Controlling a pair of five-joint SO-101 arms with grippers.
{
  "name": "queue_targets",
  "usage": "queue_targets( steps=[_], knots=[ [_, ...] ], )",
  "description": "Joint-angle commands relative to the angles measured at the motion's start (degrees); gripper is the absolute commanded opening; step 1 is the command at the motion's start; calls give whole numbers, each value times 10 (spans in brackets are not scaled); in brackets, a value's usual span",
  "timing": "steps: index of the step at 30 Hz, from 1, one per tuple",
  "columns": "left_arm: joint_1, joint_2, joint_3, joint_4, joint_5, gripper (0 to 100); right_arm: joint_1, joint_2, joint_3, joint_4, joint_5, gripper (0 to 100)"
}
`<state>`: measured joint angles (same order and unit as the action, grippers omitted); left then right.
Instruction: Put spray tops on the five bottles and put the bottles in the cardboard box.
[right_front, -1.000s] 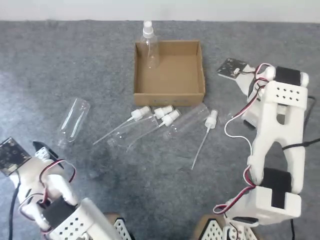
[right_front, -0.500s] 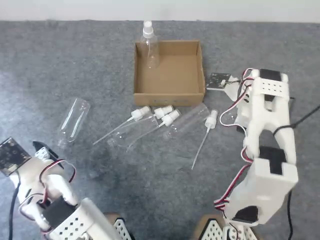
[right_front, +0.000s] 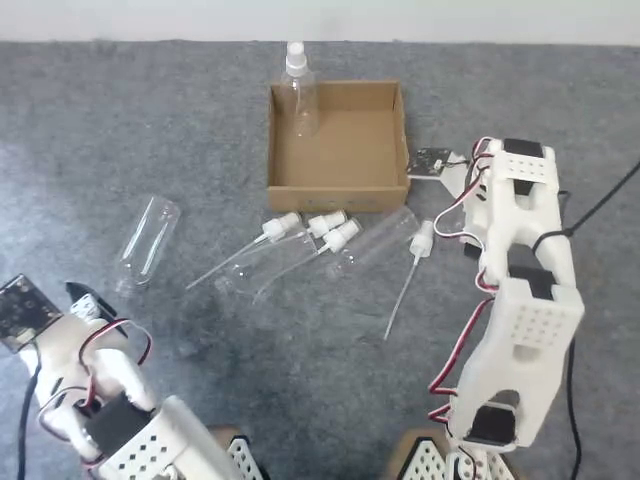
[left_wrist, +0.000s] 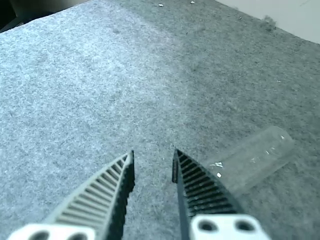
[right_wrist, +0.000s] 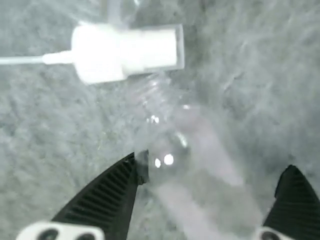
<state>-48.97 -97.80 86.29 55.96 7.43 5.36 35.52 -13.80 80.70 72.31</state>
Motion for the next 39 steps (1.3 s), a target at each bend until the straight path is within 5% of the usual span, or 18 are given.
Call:
queue_targets(
  steps=[1,8,20,26,39],
  knots=[
    [2,-11,-9,-26,-14,123,-5,1,-45,-8,11,366],
    [2,-11,-9,-26,-14,123,-4,3,-45,20,10,180],
    [2,-11,-9,-26,-14,123,-9,-27,-42,108,-134,188],
    [2,-11,-9,-26,-14,123,-19,-36,-41,196,-140,188],
    [2,-11,-9,-26,-14,123,-37,-39,7,206,-163,188]
  ],
)
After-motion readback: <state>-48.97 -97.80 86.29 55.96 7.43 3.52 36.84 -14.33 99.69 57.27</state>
